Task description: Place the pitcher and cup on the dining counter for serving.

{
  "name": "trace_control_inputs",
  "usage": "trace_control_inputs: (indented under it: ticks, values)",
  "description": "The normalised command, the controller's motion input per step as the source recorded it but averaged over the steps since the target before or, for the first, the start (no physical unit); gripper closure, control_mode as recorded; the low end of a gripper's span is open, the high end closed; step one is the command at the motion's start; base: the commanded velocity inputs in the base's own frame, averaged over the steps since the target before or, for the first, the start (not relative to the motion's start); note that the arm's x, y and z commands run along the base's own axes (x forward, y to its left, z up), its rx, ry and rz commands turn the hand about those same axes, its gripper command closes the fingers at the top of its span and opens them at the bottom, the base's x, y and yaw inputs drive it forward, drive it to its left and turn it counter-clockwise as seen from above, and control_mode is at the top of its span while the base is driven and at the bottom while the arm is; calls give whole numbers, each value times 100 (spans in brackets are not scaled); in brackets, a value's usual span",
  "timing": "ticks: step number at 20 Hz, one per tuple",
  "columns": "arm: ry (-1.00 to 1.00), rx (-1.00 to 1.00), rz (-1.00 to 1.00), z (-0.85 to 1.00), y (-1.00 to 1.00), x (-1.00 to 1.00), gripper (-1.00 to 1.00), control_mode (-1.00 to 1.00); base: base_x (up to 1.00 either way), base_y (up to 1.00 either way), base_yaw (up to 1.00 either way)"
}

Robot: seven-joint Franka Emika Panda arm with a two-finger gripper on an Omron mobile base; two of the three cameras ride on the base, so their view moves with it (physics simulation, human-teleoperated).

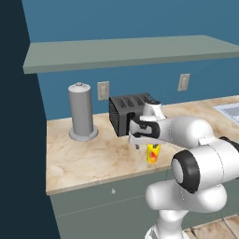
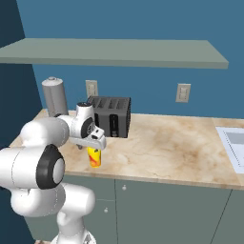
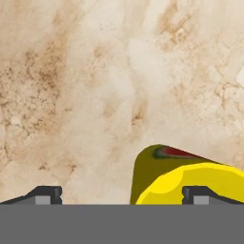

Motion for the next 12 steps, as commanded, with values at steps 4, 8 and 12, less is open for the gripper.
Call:
trace_control_inputs:
  ticks: [4, 8, 12]
  values:
    - [0, 0, 0, -3, 0, -1, -100, -100, 0, 0, 0]
    - [0, 0, 0, -35, 0, -2, 100, -100, 0, 0, 0]
    - [0, 0, 0, -36, 0, 0, 100, -100, 0, 0, 0]
